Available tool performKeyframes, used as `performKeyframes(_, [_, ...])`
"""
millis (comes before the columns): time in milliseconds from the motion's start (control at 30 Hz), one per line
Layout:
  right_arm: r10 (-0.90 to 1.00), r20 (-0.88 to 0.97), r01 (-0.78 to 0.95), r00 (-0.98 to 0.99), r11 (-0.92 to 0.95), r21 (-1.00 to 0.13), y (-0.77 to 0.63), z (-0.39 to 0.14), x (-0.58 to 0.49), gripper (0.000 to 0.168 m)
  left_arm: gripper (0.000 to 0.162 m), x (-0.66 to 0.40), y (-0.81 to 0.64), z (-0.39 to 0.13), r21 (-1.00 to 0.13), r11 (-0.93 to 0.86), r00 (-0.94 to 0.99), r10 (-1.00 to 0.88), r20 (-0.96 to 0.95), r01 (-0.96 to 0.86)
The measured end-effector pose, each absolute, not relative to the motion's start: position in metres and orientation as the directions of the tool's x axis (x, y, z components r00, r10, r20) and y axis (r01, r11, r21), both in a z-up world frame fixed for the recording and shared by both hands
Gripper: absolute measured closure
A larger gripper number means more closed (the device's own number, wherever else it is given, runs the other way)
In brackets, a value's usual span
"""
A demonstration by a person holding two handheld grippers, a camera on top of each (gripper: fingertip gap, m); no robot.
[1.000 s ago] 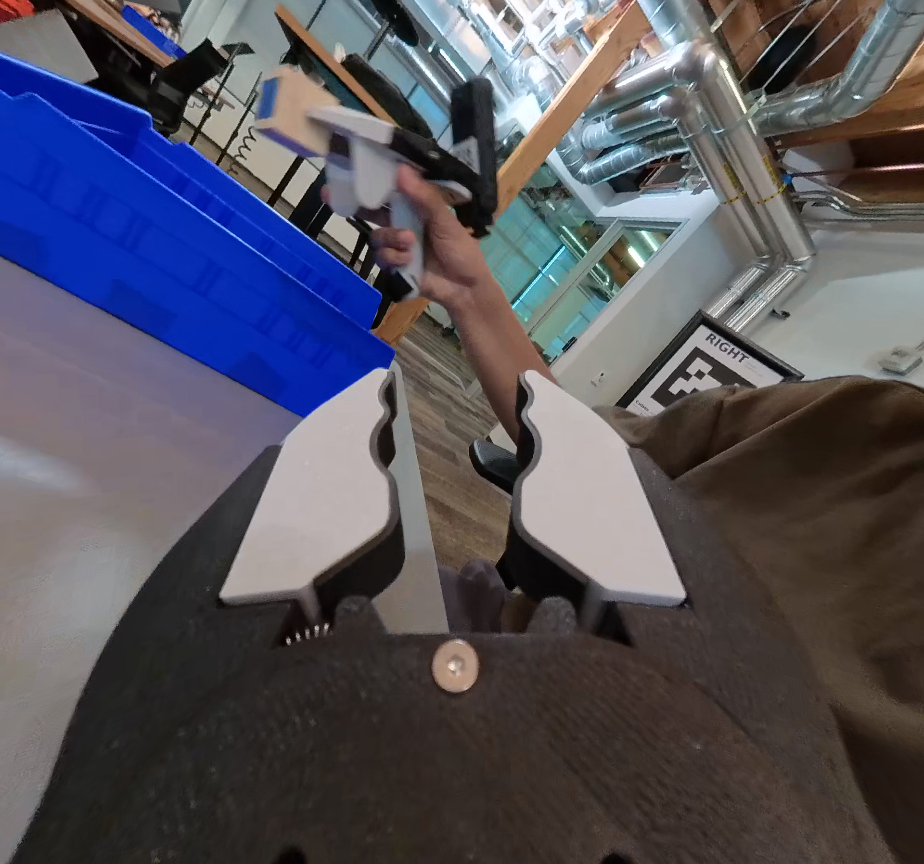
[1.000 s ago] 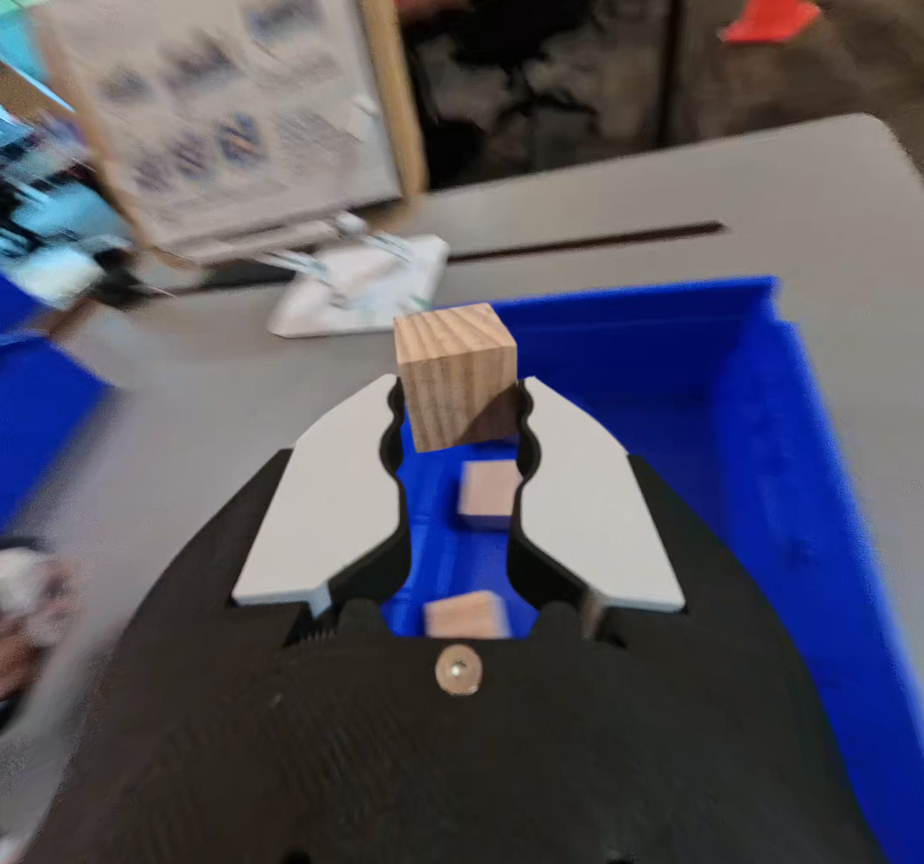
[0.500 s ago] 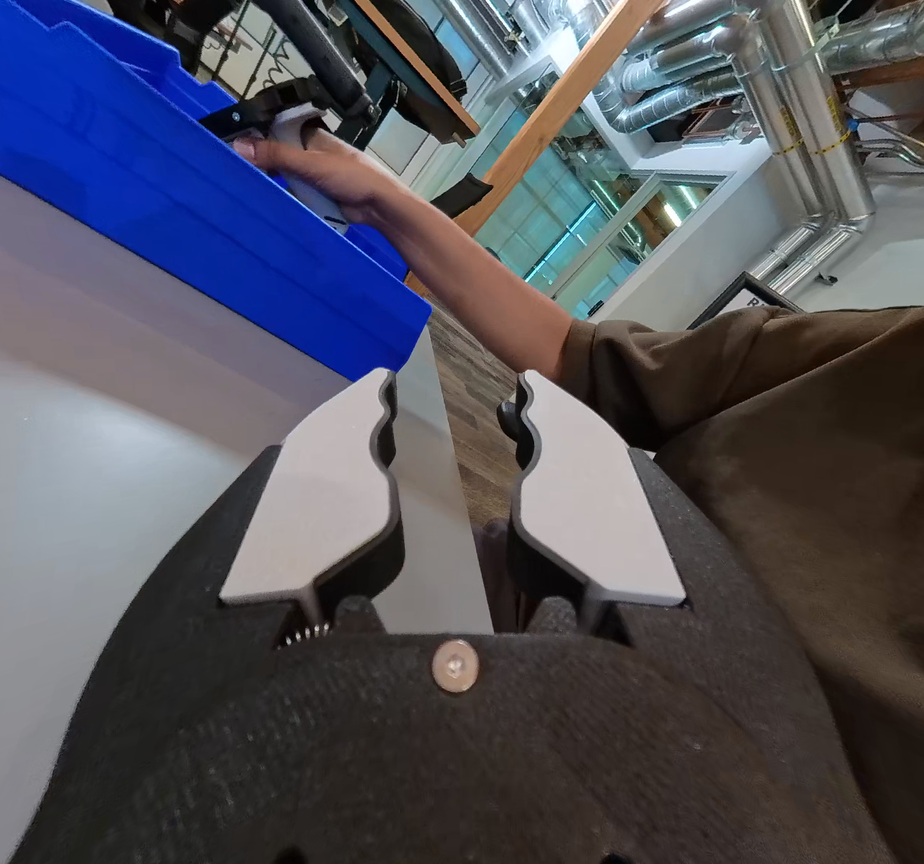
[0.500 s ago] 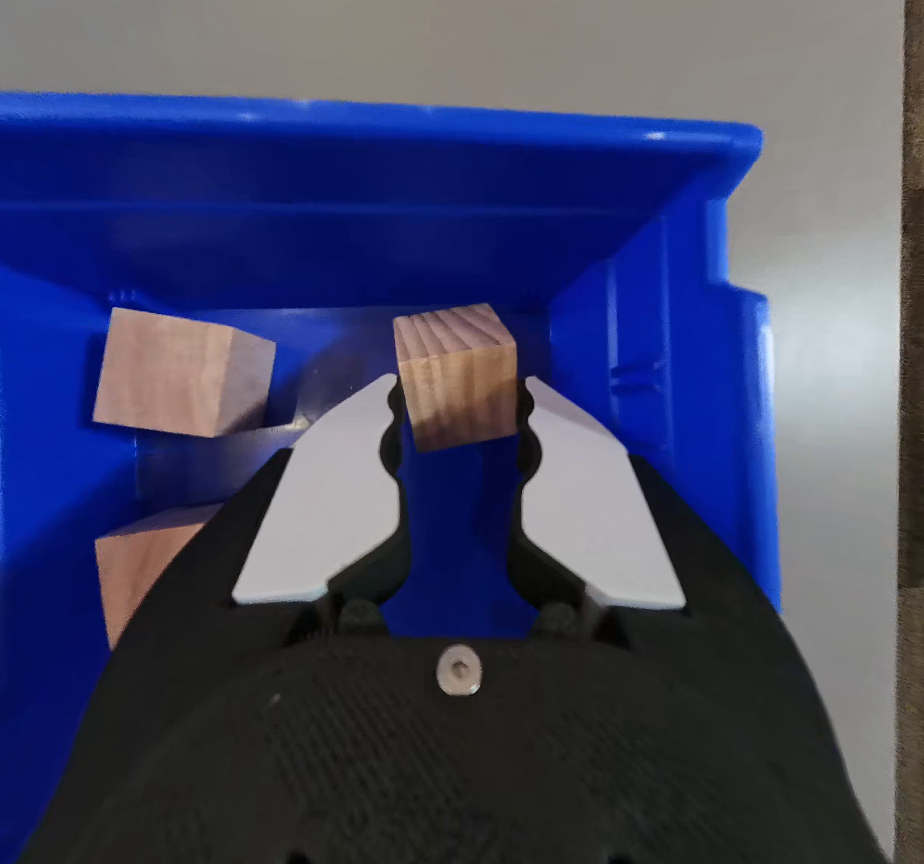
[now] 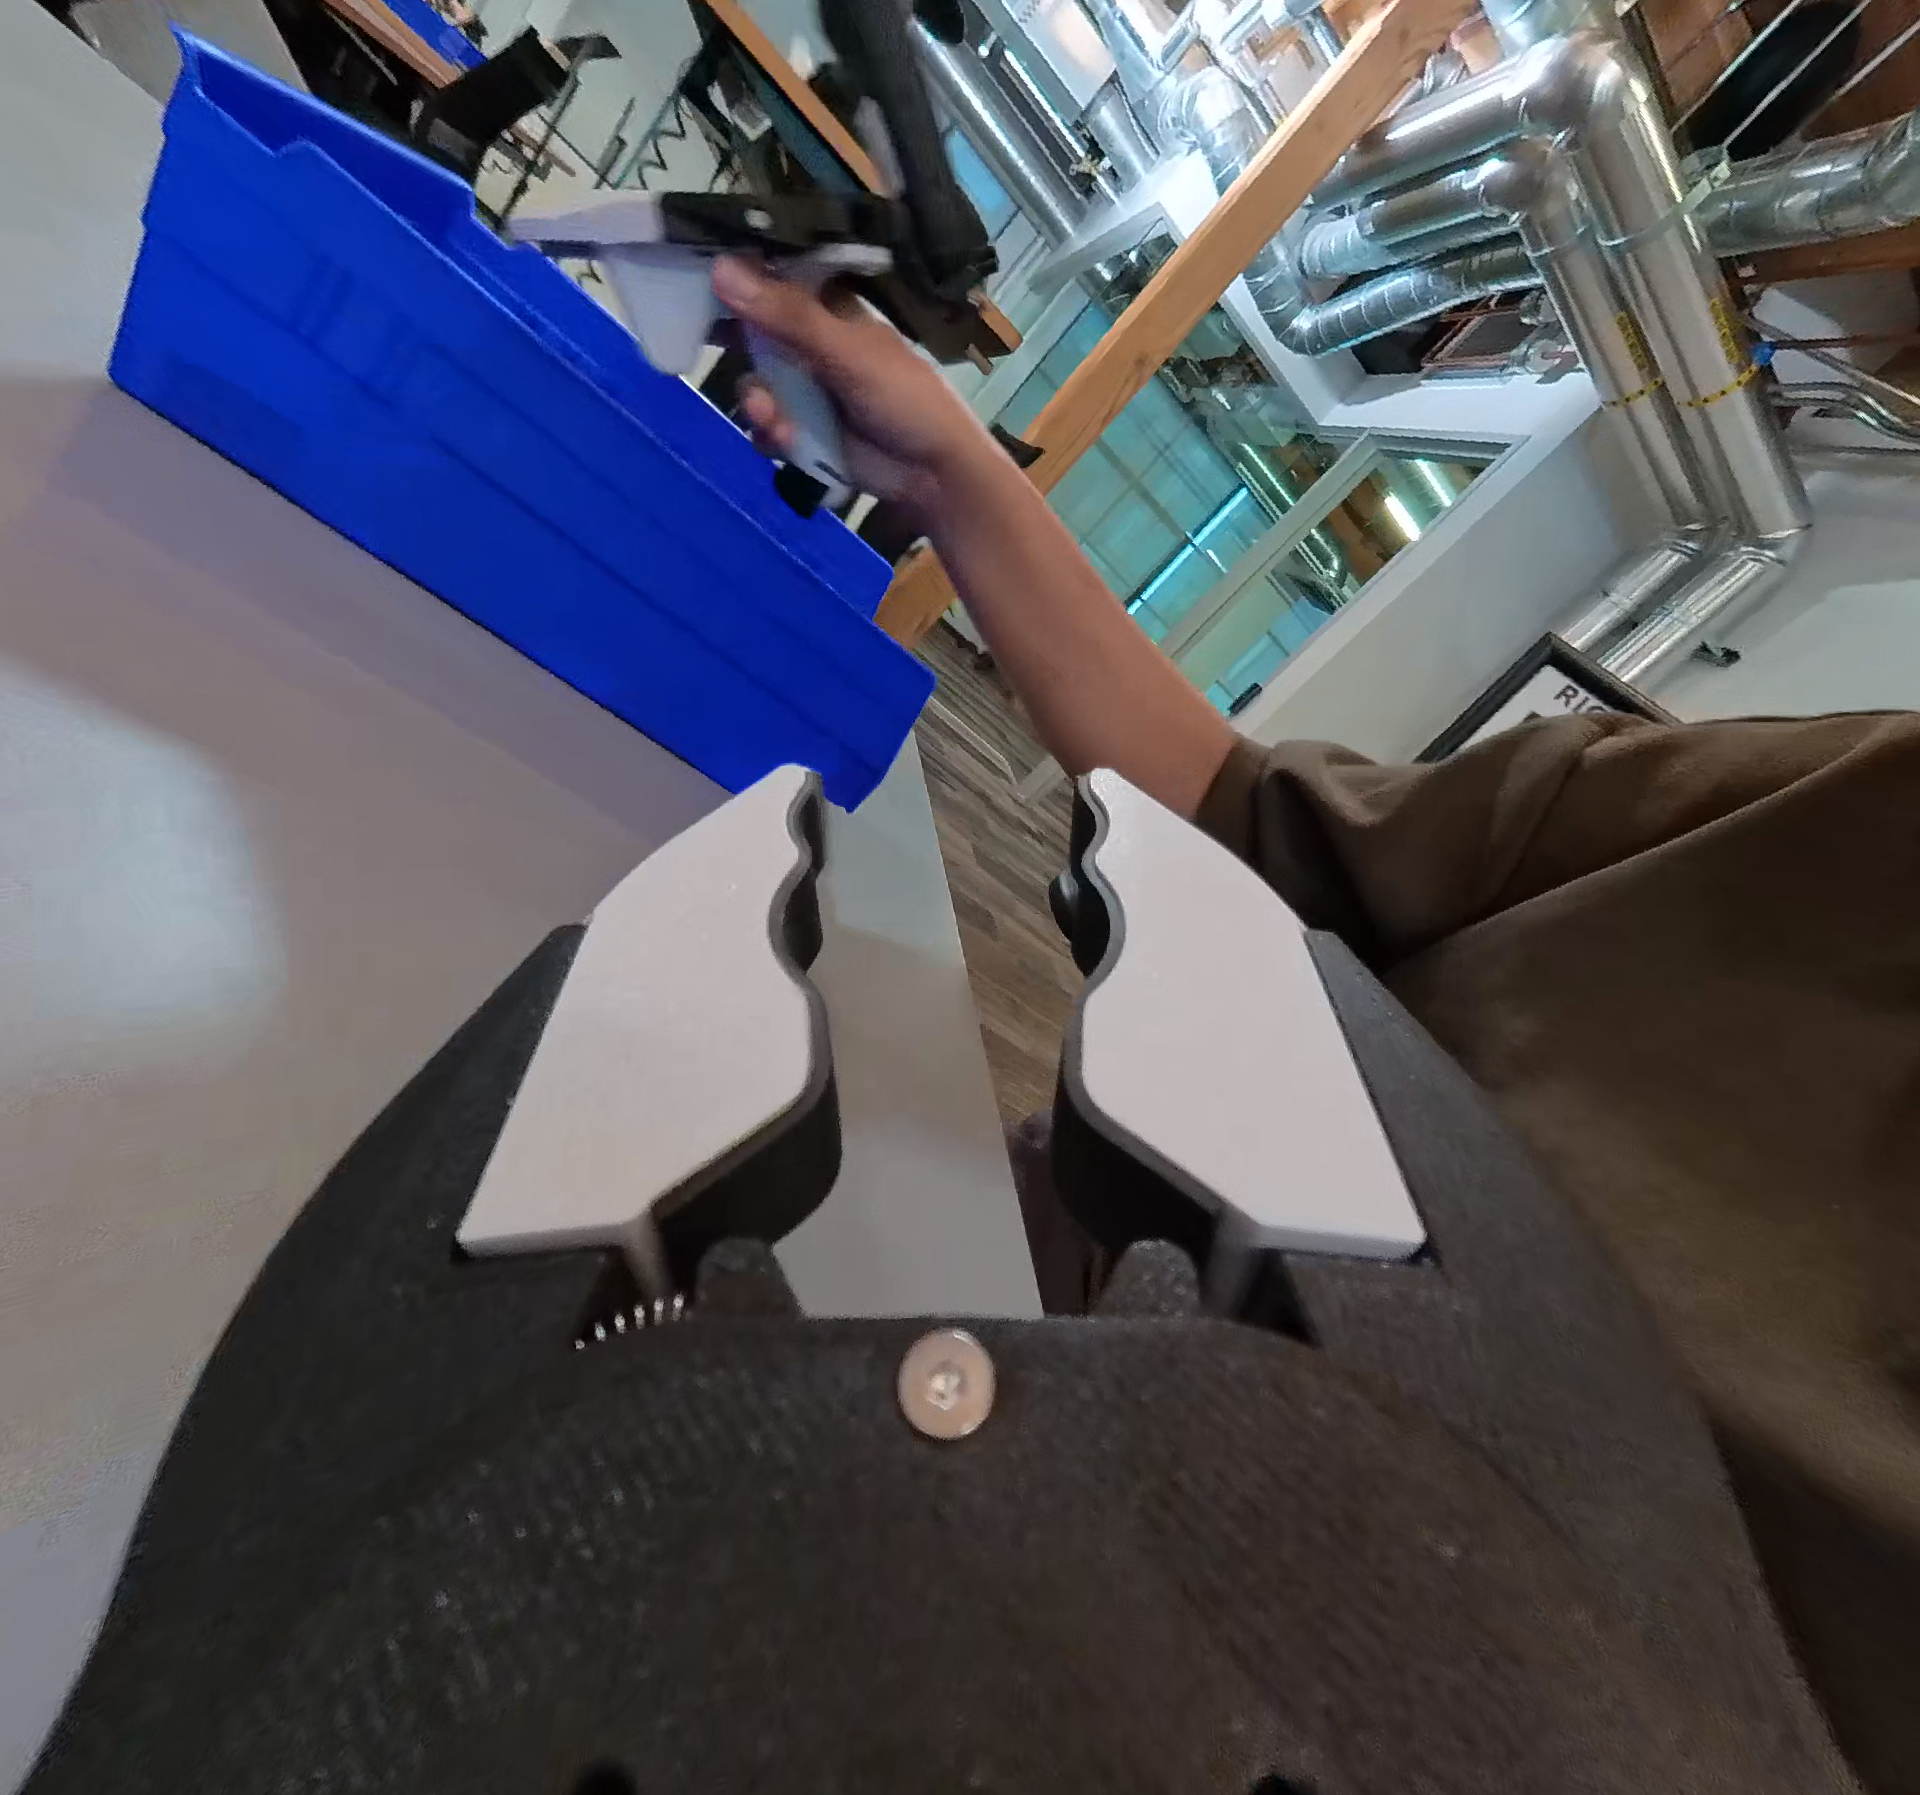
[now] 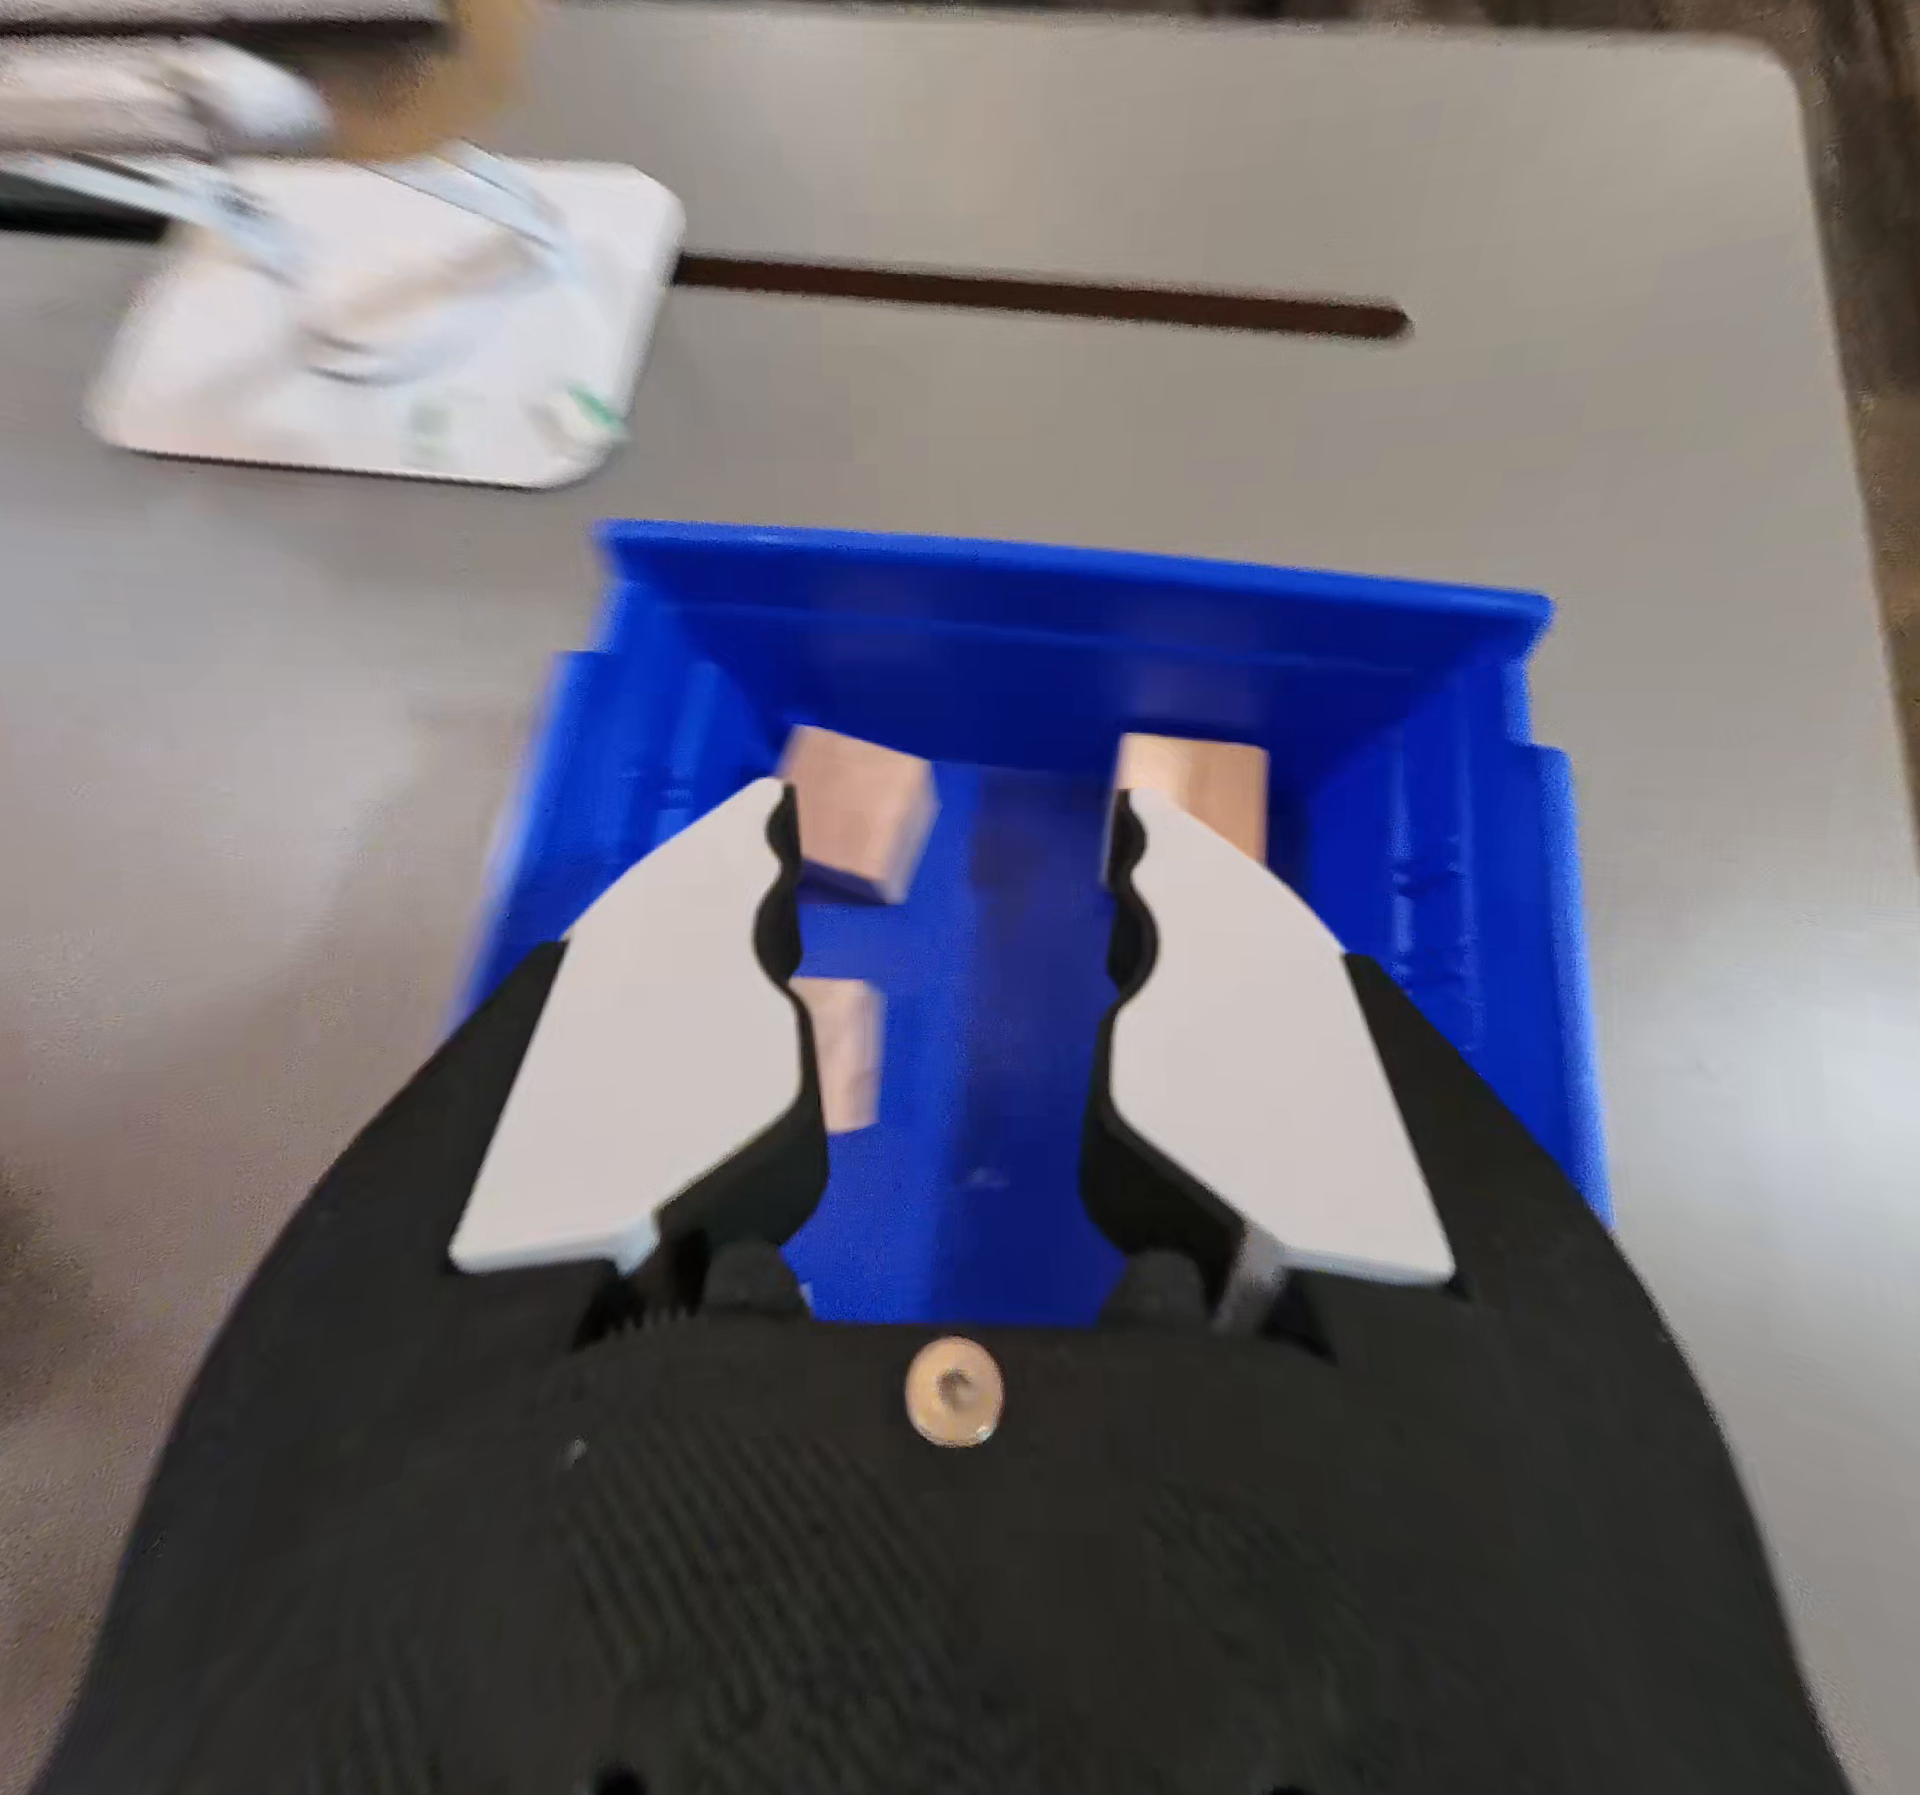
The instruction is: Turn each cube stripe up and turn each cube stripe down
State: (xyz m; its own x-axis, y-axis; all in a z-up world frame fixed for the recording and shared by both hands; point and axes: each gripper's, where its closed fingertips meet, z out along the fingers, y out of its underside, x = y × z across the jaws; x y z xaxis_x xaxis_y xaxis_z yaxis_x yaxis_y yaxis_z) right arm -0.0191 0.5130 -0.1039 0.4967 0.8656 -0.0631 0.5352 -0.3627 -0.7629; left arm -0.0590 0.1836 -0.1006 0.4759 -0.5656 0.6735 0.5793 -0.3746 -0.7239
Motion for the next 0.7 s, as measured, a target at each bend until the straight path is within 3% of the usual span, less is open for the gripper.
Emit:
performKeyframes(233, [0.969,-0.103,0.395,0.222,-0.186,-0.9,0.382,-0.016,-0.008,0.112,0.114,-0.072,0.182,-0.084,-0.781,-0.27,0.573,-0.553,0.605,0.564])
performKeyframes(433, [0.973,-0.232,0.282,0.004,-0.223,-0.933,0.26,-0.029,-0.002,0.119,0.099,-0.127,0.16,-0.029,-0.866,-0.074,0.754,-0.459,0.47,0.495])
performKeyframes(567, [0.922,-0.364,0.204,-0.131,-0.334,-0.92,0.19,-0.062,-0.003,0.123,0.094,-0.223,0.113,0.018,-0.886,0.103,0.885,-0.18,0.43,0.452])
performKeyframes(700, [0.914,-0.356,0.289,-0.192,-0.294,-0.911,0.157,-0.106,-0.008,0.123,0.092,-0.34,0.025,0.027,-0.87,0.269,0.843,0.249,0.477,0.413])
